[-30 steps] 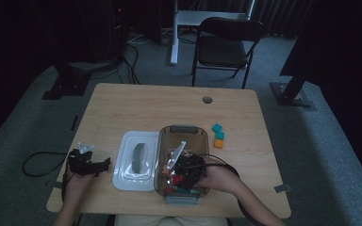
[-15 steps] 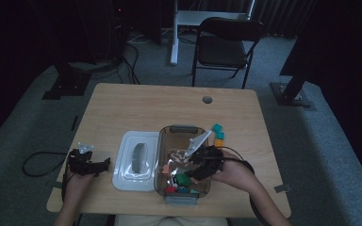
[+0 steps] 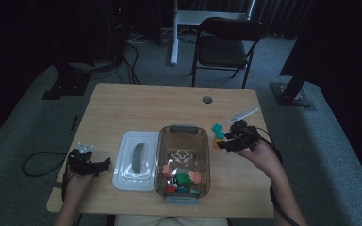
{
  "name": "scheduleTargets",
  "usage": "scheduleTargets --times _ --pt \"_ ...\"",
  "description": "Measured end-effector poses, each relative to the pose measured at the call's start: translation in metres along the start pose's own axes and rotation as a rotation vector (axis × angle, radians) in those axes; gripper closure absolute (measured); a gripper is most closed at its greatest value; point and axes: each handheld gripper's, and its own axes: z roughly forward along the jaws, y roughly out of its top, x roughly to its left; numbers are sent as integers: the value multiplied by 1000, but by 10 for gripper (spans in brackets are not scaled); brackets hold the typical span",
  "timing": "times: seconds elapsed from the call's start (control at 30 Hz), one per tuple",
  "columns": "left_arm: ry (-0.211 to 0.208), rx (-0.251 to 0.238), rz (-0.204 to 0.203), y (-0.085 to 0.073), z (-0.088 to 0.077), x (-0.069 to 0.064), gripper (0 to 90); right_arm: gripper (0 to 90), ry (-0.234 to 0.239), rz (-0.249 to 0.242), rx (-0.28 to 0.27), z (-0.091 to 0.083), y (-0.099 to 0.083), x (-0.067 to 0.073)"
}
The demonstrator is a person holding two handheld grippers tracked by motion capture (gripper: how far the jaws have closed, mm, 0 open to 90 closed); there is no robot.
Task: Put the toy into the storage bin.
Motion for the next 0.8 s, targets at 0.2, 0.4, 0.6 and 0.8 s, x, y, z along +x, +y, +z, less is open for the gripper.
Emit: scheduleTargets --times 0.2,0.4,0.6,0.8 --pt "-1 2 0 0 0 0 9 436 -36 169 34 34 -12 -36" --pt "-1 2 0 0 0 0 9 409 -52 303 63 73 -17 -53" --pt "-1 1 0 0 0 0 9 409 -93 367 94 101 -17 -60" --pt "-1 2 0 0 0 0 9 405 -91 403 115 117 -22 -67"
